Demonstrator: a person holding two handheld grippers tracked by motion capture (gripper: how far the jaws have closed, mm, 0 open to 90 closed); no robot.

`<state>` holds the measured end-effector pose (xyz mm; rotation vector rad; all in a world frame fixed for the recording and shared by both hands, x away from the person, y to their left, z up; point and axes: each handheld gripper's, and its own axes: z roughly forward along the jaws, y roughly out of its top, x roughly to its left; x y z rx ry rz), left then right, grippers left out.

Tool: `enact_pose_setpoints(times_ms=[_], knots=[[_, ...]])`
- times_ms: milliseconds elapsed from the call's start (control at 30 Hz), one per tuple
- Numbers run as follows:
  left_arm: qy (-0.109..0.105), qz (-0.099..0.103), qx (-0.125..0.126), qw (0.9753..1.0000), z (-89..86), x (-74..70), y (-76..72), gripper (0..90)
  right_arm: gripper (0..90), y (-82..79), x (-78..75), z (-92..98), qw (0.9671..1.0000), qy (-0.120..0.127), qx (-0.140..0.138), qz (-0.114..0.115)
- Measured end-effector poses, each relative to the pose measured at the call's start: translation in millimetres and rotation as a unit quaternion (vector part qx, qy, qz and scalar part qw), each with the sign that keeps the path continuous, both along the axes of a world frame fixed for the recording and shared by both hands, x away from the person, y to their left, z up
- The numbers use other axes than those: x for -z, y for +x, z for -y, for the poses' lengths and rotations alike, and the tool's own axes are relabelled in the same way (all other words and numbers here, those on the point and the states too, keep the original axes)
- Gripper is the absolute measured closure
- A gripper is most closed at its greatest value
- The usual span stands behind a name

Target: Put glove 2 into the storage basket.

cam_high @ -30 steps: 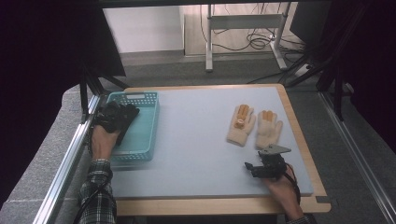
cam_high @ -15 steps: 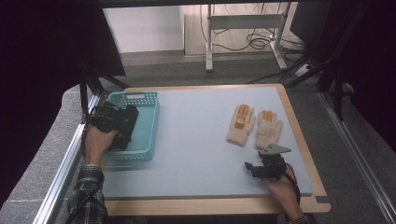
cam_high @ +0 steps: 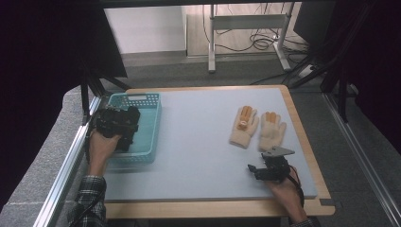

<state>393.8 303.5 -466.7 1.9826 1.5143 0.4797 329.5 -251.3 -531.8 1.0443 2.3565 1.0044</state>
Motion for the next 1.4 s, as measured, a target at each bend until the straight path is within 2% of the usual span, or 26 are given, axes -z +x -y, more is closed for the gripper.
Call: enact_pose_setpoints(times_ms=[267,467,667,900,1167,1400], knots=[[0.013,0.021,0.037,0.9990,26.5,-8.1,-8.0,0.0,24.1,0.0,0.0,0.0,1.0000,0.000,0.000,0.000],[0.003,0.039,0.062,0.9973,45.8,-14.9,-13.1,0.3,24.1,0.0,0.0,0.1,1.0000,0.000,0.000,0.000],[-0.009,0.057,0.092,0.9941,70.2,-21.7,-20.7,1.0,24.1,0.0,0.0,0.1,1.0000,0.000,0.000,0.000],[-0.012,0.067,0.127,0.9896,97.2,-22.9,-30.2,1.2,24.1,0.0,0.0,0.0,1.0000,0.000,0.000,-0.001],[-0.025,0.077,0.149,0.9854,119.8,-18.2,-40.2,1.0,24.1,0.0,0.0,0.1,1.0000,0.000,0.000,0.000],[-0.040,0.085,0.171,0.9808,141.5,-4.5,-55.8,0.9,24.1,0.0,0.0,0.1,1.0000,0.000,0.000,0.000]])
